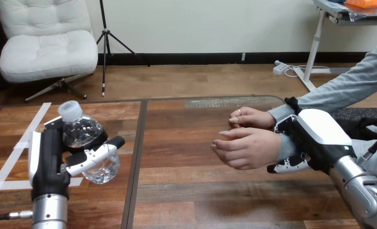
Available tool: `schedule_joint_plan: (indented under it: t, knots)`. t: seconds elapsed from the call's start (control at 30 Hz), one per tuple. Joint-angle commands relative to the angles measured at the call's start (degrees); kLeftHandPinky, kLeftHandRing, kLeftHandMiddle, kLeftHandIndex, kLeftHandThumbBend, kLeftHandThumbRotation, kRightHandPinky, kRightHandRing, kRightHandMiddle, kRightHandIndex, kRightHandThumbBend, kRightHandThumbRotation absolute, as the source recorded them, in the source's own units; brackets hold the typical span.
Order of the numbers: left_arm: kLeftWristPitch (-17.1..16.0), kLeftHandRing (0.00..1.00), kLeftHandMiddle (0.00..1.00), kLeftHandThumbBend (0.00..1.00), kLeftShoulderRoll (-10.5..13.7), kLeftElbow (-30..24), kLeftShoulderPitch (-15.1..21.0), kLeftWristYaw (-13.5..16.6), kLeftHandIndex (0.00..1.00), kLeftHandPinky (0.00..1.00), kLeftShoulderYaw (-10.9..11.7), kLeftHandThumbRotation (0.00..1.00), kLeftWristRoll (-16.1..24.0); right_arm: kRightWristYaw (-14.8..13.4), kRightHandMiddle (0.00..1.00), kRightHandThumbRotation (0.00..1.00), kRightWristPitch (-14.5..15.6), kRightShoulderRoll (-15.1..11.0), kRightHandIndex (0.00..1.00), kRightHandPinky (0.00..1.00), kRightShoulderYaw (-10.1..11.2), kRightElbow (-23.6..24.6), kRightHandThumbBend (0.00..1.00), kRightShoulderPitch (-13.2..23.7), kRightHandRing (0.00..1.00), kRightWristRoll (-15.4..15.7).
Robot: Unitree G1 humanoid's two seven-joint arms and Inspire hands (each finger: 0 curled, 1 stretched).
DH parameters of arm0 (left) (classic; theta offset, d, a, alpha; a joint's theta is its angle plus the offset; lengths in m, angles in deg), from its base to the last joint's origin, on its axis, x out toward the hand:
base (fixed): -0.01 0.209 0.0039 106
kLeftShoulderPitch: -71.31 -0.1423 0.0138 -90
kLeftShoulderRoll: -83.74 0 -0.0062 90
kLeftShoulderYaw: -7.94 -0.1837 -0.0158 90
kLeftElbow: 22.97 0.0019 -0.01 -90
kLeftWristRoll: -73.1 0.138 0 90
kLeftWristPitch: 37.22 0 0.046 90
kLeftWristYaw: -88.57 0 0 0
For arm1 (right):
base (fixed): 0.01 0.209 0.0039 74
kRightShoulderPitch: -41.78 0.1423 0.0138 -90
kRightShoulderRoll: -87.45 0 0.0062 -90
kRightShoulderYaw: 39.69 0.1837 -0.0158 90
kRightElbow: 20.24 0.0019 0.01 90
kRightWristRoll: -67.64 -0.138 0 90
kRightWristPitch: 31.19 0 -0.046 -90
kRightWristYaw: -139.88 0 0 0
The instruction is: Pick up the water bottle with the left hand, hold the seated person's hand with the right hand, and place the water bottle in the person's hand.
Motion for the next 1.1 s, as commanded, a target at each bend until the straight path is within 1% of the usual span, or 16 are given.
schedule_joint_plan:
  t: [0.0, 0.37, 0.57, 0.77, 0.93, 1.07]
  knots:
    - [-0.55, 0.30, 0.35, 0.72, -0.36, -4.49, 5.30, -0.29, 0.36, 0.24, -0.75, 0.00, -0.37, -0.20, 0.27, 0.00, -1.43, 1.61, 0.28, 0.17, 0.78, 2.10, 0.76, 5.56, 0.21, -1.87]
    - [0.76, 0.28, 0.34, 0.72, -1.31, -5.59, 5.75, -1.72, 0.36, 0.22, -1.24, 0.00, -1.21, 1.11, 0.27, 0.00, -1.37, 2.06, 0.29, 0.17, 1.08, 3.36, 0.75, 5.41, 0.21, -2.38]
    - [1.77, 0.28, 0.33, 0.72, -2.13, -6.39, 6.14, -2.78, 0.36, 0.22, -1.53, 0.00, -1.68, 1.74, 0.28, 0.00, -0.58, 2.41, 0.29, 0.17, 1.29, 3.93, 0.75, 5.34, 0.21, -2.46]
    - [2.34, 0.27, 0.33, 0.72, -2.76, -6.57, 6.92, -3.39, 0.35, 0.22, -2.17, 0.00, -1.12, 1.35, 0.28, 0.00, -0.84, 2.56, 0.29, 0.17, 1.28, 4.06, 0.75, 5.38, 0.21, -2.12]
    - [2.66, 0.27, 0.32, 0.71, -3.13, -5.92, 8.09, -4.18, 0.35, 0.21, -3.20, 0.00, -1.03, 1.08, 0.27, 0.00, -1.18, 2.63, 0.28, 0.17, 1.20, 4.32, 0.76, 5.37, 0.21, -1.87]
    - [2.28, 0.26, 0.32, 0.70, -3.31, -4.65, 9.26, -4.94, 0.35, 0.21, -3.82, 0.00, -0.80, 1.19, 0.27, 0.00, -1.22, 2.82, 0.28, 0.17, 1.31, 4.49, 0.76, 5.33, 0.21, -1.98]
